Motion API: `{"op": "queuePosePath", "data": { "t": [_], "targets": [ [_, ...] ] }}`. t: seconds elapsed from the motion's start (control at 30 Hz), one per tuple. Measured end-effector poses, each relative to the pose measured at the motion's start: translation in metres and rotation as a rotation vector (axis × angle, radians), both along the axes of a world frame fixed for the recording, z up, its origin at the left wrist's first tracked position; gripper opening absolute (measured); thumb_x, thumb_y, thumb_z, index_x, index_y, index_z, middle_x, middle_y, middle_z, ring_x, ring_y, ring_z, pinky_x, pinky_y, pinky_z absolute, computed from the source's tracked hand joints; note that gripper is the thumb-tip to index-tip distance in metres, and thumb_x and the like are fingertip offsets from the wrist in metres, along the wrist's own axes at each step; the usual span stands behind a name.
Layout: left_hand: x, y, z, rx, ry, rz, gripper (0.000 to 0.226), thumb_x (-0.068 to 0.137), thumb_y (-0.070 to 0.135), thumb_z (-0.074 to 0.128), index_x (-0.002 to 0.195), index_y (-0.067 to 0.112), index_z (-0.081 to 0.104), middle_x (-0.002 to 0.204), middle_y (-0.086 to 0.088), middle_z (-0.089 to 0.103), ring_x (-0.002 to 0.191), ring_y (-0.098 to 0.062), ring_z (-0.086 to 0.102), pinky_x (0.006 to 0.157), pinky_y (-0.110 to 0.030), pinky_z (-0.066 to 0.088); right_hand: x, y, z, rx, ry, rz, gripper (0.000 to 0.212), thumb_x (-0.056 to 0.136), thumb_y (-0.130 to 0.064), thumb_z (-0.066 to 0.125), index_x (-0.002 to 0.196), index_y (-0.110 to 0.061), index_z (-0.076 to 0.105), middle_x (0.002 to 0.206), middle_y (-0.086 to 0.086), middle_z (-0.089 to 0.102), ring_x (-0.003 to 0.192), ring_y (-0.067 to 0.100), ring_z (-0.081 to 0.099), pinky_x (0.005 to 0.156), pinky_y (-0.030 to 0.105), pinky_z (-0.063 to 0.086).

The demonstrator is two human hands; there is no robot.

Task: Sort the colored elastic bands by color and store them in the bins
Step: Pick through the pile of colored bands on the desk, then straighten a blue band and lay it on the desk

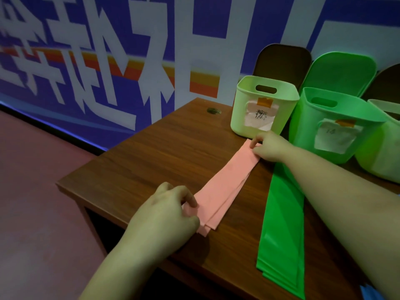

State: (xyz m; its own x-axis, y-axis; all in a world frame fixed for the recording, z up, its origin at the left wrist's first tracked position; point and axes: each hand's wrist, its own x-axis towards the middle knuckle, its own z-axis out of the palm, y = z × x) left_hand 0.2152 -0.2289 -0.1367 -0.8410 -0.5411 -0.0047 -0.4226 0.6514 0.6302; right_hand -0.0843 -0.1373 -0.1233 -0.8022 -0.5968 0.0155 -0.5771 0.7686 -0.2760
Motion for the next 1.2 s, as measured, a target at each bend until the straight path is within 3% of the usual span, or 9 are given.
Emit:
{"op": "queuePosePath", "data": {
  "t": [0.13, 0.23, 0.43, 0.53, 0.7, 0.9, 1.1, 1.2],
  "targets": [
    [-0.001, -0.003, 0.001, -0.002, -0.004, -0.012, 0.018, 0.079, 0.026, 0.062, 0.091, 0.038, 0.057, 0.097, 0.015, 0.041, 0.096, -0.008, 0.049, 0.08, -0.022, 0.041, 0.007, 0.007, -0.002, -0.116, -0.101, -0.022, 0.035, 0.086, -0.021, 0.062, 0.121, -0.017, 0.057, 0.139, 0.007, 0.046, 0.11, 0.025, 0.055, 0.081, 0.027, 0.044],
    [-0.002, -0.002, 0.004, -0.031, 0.03, 0.011, 0.014, 0.082, 0.035, 0.062, 0.094, 0.036, 0.056, 0.103, 0.011, 0.046, 0.102, -0.01, 0.049, 0.091, -0.029, 0.044, 0.013, 0.02, 0.0, -0.108, -0.061, 0.018, 0.04, 0.085, -0.025, 0.064, 0.124, -0.017, 0.055, 0.138, 0.008, 0.048, 0.114, 0.024, 0.054, 0.091, 0.031, 0.045],
    [-0.027, 0.023, 0.026, -0.156, 0.059, -0.069, 0.035, 0.087, 0.036, 0.057, 0.121, 0.031, 0.05, 0.131, 0.008, 0.043, 0.122, -0.013, 0.04, 0.099, -0.033, 0.039, 0.04, 0.08, 0.021, 0.03, 0.107, 0.089, 0.044, 0.087, -0.032, 0.063, 0.129, -0.023, 0.05, 0.133, 0.004, 0.048, 0.12, 0.019, 0.049, 0.102, 0.032, 0.04],
    [-0.049, 0.047, 0.038, -0.248, 0.083, -0.175, 0.045, 0.088, 0.038, 0.056, 0.13, 0.031, 0.043, 0.137, 0.004, 0.04, 0.126, -0.017, 0.038, 0.102, -0.034, 0.036, 0.046, 0.126, 0.034, 0.0, 0.073, 0.082, 0.044, 0.087, -0.032, 0.063, 0.128, -0.024, 0.049, 0.135, 0.004, 0.047, 0.122, 0.019, 0.046, 0.102, 0.03, 0.036],
    [-0.095, 0.102, 0.047, -0.403, 0.119, -0.403, 0.051, 0.087, 0.043, 0.058, 0.133, 0.028, 0.041, 0.137, 0.0, 0.04, 0.128, -0.019, 0.038, 0.105, -0.03, 0.032, 0.048, 0.22, 0.051, -0.143, -0.001, 0.009, 0.041, 0.087, -0.031, 0.064, 0.126, -0.024, 0.05, 0.135, 0.001, 0.05, 0.123, 0.016, 0.047, 0.103, 0.029, 0.038],
    [-0.154, 0.187, 0.051, -0.436, 0.115, -0.649, 0.047, 0.087, 0.044, 0.059, 0.128, 0.027, 0.046, 0.135, -0.001, 0.04, 0.129, -0.02, 0.038, 0.106, -0.028, 0.03, 0.048, 0.329, 0.049, -0.138, 0.136, -0.128, 0.037, 0.085, -0.026, 0.067, 0.12, -0.017, 0.056, 0.124, 0.003, 0.057, 0.114, 0.015, 0.053, 0.088, 0.017, 0.036],
    [-0.201, 0.245, 0.04, -0.431, 0.004, -0.715, 0.049, 0.087, 0.049, 0.057, 0.129, 0.025, 0.049, 0.134, -0.005, 0.044, 0.127, -0.024, 0.041, 0.106, -0.036, 0.034, 0.05, 0.382, 0.026, -0.133, 0.138, -0.183, 0.038, 0.086, -0.028, 0.066, 0.122, -0.02, 0.055, 0.125, 0.0, 0.054, 0.117, 0.015, 0.05, 0.098, 0.023, 0.036],
    [-0.217, 0.26, 0.029, -0.368, -0.072, -0.706, 0.051, 0.087, 0.054, 0.054, 0.129, 0.024, 0.051, 0.129, -0.006, 0.046, 0.124, -0.024, 0.044, 0.105, -0.035, 0.036, 0.049, 0.39, 0.015, -0.136, 0.167, -0.15, 0.035, 0.086, -0.028, 0.065, 0.12, -0.023, 0.056, 0.121, -0.002, 0.054, 0.114, 0.013, 0.05, 0.095, 0.021, 0.036]
  ]
}}
